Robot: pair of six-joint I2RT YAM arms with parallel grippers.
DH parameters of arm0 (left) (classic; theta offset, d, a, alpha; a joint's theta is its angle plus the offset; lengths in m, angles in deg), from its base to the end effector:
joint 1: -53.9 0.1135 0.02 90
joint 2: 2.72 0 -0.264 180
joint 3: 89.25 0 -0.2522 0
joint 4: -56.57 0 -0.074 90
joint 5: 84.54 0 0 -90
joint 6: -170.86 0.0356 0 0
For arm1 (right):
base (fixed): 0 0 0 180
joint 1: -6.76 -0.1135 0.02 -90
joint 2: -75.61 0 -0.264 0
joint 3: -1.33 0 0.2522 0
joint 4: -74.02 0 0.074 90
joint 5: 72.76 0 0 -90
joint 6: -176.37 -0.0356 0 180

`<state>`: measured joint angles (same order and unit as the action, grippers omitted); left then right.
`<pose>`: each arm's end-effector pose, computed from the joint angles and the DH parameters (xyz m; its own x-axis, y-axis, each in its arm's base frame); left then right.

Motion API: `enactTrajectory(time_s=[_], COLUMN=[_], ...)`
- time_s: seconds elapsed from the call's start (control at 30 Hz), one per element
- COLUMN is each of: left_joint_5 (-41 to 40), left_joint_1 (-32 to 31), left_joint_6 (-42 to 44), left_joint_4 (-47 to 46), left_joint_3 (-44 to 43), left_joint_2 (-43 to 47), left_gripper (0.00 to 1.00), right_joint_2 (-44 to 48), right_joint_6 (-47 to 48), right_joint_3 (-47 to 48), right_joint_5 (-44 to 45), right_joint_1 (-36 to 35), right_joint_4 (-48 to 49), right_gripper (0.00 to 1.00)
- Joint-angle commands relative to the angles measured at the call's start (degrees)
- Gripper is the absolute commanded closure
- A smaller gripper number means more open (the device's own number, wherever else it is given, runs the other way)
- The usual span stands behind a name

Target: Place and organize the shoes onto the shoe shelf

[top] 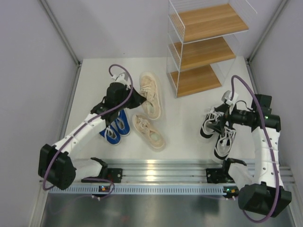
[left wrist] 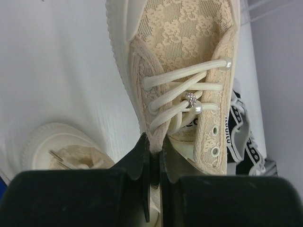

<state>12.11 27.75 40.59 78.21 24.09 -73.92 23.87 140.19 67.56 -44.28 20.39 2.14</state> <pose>0.2535 -0.1291 0.2952 -0.6454 -0.3984 -0.6517 0.1492 0.7710 -0.6191 0.1529 -0.0049 0.3073 -0.2024 -0.3470 -0.9158 -0.8662 0.4997 0.0021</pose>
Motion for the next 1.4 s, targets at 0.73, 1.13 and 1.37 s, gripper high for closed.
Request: enactTrajectory(time_s=[0.73,1.13,1.37], left_joint_5=[-10.5,-25.3,-31.3], left_joint_1=[-32.2,-36.5,-38.4], left_joint_6=[-16.7,-25.9,-28.6], left_joint_4=[-13.7,-9.6,-8.5], left_joint_3=[-12.0,-29.3,-32.2], left_joint_2=[-12.7,-30.5,-32.3], left_gripper=[1.0,1.0,1.0], right_joint_2=[3.3,7.4,3.9], right_joint_6=[-13.5,-27.6,-32.4], right_joint_3=[13.3,7.7,4.7], right_joint_5=[3.6,26.9,44.1], right_joint_1=[-0.9,-13.1,-20.6], right_joint_4=[-11.5,2.0,11.8], right_gripper=[0.0,0.06,0.1])
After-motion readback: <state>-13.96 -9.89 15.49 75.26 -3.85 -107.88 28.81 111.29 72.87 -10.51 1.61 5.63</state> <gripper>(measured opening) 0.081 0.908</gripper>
